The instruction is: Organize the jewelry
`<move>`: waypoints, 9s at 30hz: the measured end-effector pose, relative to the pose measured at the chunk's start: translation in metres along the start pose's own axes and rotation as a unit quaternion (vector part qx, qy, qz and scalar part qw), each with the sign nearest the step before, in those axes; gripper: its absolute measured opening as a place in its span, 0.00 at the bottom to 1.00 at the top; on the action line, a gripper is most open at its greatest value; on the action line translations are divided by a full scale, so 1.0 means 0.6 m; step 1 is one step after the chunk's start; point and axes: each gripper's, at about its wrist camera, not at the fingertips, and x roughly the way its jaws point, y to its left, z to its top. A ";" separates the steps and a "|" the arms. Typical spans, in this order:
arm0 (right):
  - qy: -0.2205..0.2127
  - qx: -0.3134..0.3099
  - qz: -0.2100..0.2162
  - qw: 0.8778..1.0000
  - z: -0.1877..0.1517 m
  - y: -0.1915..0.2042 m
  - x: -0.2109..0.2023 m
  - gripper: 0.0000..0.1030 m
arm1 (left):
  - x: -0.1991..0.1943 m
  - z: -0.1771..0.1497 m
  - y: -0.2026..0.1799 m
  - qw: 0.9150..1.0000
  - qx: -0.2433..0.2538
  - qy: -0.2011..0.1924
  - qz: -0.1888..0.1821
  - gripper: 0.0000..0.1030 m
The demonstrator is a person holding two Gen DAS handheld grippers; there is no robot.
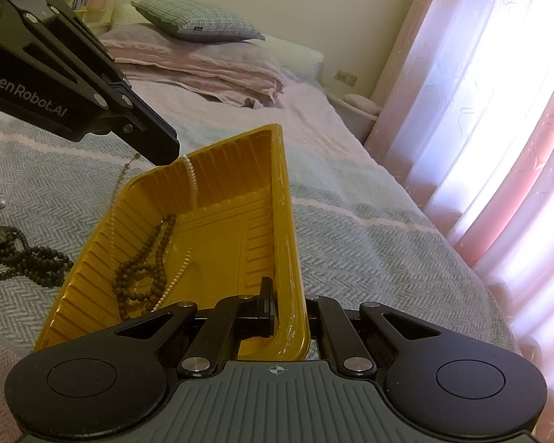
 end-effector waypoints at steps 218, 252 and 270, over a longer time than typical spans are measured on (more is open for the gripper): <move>0.011 0.003 -0.007 1.000 -0.013 0.002 0.003 0.04 | -0.149 -0.404 0.089 0.980 -0.096 0.082 0.155 0.25; 0.010 -0.005 -0.004 1.000 -0.005 0.002 0.001 0.04 | -0.146 -0.199 0.060 0.993 -0.045 -0.002 0.106 0.12; 0.010 -0.008 -0.001 1.000 -0.007 0.001 -0.001 0.04 | -0.014 -0.131 -0.010 0.999 -0.044 -0.004 0.023 0.12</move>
